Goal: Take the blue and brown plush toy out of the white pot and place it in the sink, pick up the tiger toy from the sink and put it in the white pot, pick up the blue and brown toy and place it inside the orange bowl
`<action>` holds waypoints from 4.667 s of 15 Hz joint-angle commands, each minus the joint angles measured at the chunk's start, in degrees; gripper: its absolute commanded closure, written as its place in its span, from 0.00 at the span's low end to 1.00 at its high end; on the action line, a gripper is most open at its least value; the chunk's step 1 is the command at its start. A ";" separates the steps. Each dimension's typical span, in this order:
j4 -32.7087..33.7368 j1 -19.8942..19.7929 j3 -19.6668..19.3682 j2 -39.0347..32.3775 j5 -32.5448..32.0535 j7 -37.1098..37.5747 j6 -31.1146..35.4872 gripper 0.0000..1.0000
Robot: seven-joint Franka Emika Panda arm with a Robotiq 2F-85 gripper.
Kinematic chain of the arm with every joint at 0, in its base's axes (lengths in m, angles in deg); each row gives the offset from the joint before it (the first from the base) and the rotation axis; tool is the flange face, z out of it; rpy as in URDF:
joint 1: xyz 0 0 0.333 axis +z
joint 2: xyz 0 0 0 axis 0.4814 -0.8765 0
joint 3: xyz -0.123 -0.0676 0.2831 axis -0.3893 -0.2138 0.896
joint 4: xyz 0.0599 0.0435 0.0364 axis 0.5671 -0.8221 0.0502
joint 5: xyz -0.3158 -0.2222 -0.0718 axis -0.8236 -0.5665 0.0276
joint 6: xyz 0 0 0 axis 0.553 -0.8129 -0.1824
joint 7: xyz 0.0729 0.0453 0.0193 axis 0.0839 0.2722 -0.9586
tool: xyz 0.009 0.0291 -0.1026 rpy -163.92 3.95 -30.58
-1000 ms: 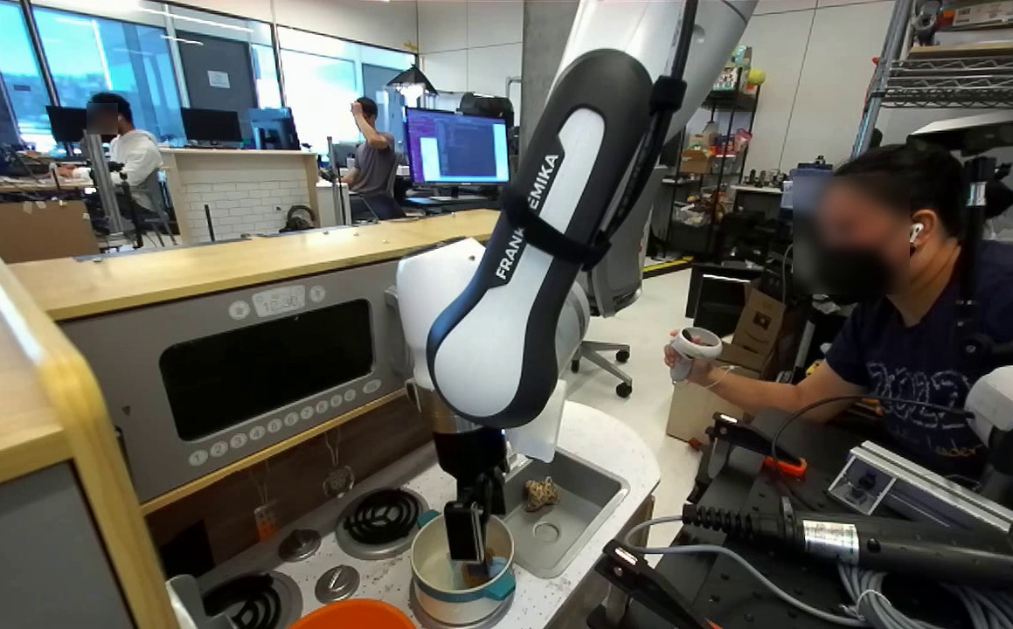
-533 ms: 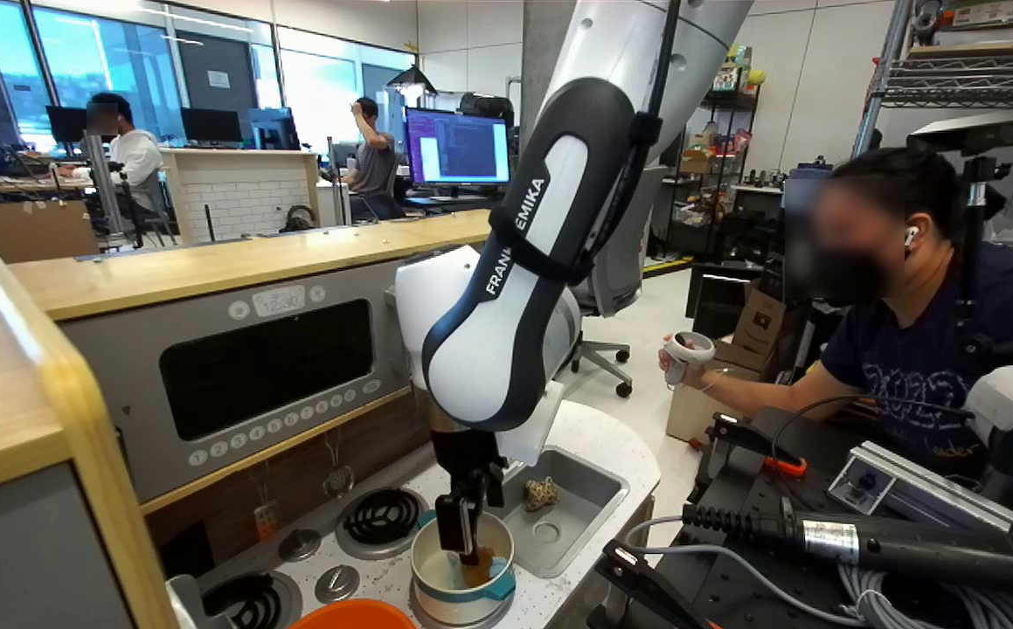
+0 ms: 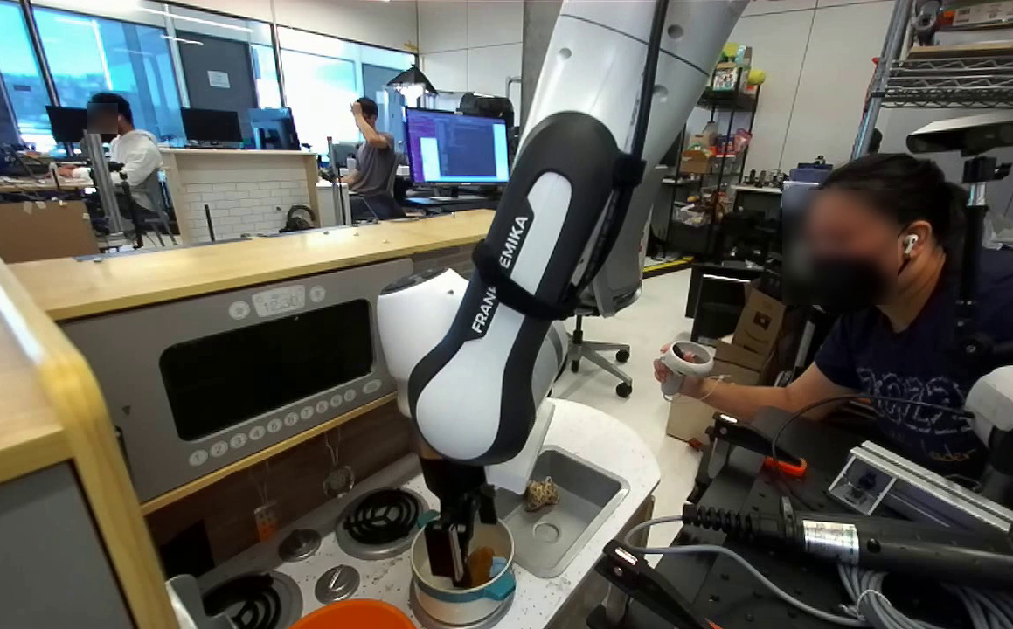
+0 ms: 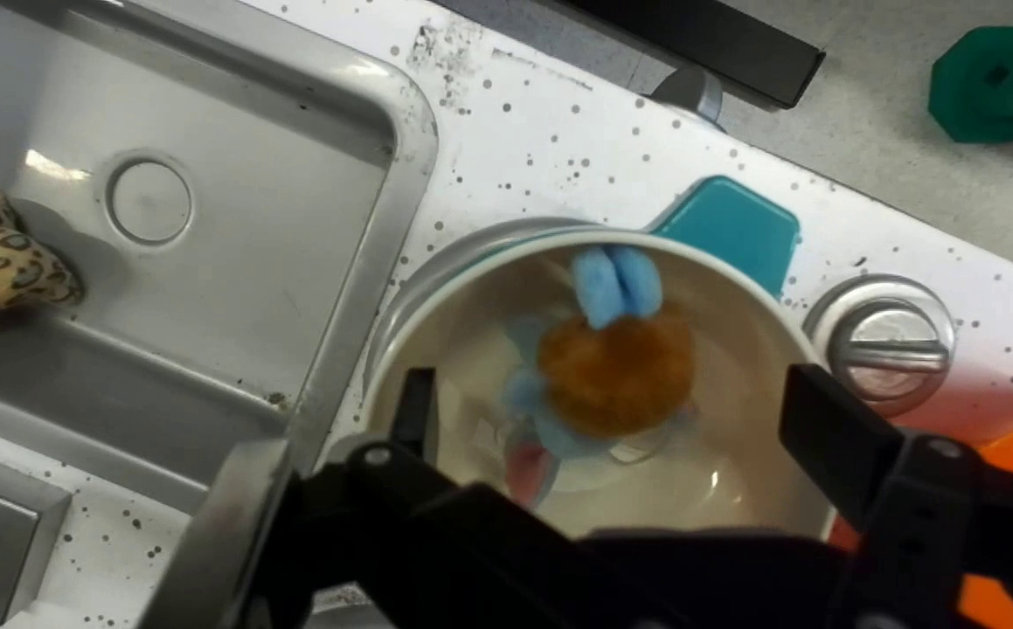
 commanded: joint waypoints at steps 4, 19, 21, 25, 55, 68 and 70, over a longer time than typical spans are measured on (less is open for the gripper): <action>2.13 3.77 -2.40 -2.40 -0.80 2.63 2.12 0.00; 3.07 5.00 -3.14 -3.53 -1.67 3.38 2.34 0.00; 2.66 6.34 -3.66 -3.78 -2.73 3.73 2.87 0.00; 3.46 7.67 -4.37 -4.67 -3.29 4.63 1.81 0.25; -19.68 -4.33 -0.54 18.77 -1.20 -2.35 3.82 0.99; -21.30 -15.66 -2.58 21.09 3.59 -7.32 0.92 0.99; -19.20 -16.11 -2.67 18.45 3.59 -7.50 1.54 0.99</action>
